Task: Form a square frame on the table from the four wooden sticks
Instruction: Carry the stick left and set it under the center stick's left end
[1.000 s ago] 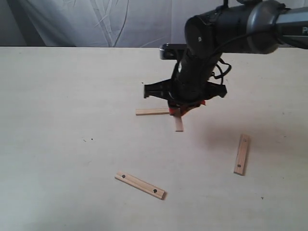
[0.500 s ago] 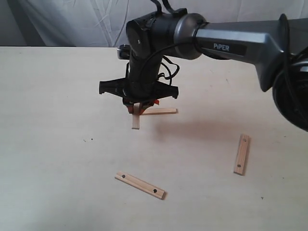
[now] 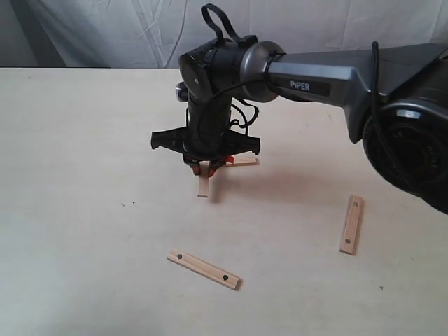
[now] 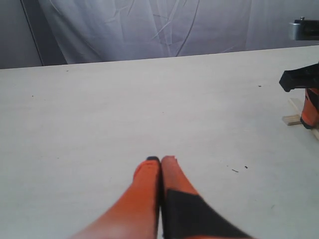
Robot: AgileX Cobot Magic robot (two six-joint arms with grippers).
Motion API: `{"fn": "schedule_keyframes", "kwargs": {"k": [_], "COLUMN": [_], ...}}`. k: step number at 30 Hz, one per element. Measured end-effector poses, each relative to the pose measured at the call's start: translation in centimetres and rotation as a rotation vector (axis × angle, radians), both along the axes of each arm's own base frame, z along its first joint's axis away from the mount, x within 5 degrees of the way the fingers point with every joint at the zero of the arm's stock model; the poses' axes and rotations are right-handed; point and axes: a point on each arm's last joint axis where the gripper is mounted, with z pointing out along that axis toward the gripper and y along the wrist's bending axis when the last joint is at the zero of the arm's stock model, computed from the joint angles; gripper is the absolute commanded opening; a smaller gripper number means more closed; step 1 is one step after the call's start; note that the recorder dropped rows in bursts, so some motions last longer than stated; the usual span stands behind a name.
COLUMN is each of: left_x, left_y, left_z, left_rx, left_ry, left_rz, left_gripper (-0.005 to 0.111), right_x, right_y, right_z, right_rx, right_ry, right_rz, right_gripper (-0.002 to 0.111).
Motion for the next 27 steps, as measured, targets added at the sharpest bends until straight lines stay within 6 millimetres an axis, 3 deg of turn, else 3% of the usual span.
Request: {"fn": "schedule_keyframes", "kwargs": {"k": [3,9,17,22,27], "left_x": [0.0,0.0,0.0,0.0,0.0], "left_y": [0.0,0.0,0.0,0.0,0.0], "left_z": [0.0,0.0,0.0,0.0,0.0], "left_rx": [0.000,0.000,0.000,0.000,0.000], "left_ry": [0.000,0.000,0.000,0.000,0.000], "left_rz": [0.000,0.000,0.000,0.000,0.000], "left_gripper": [0.000,0.000,0.000,0.000,0.000], "right_x": [-0.1,-0.2,-0.2,-0.2,-0.1], "right_y": [0.1,0.3,0.3,-0.1,-1.9], "right_z": [-0.6,-0.8,-0.5,2.1,4.4], "right_rx": [-0.007,-0.006,0.000,0.025,-0.011], "right_ry": [0.011,0.015,0.009,-0.025,0.002], "right_rz": [-0.007,-0.020,-0.020,0.014,0.033], "right_gripper": [0.006,0.042,0.044,0.044,0.044]}}
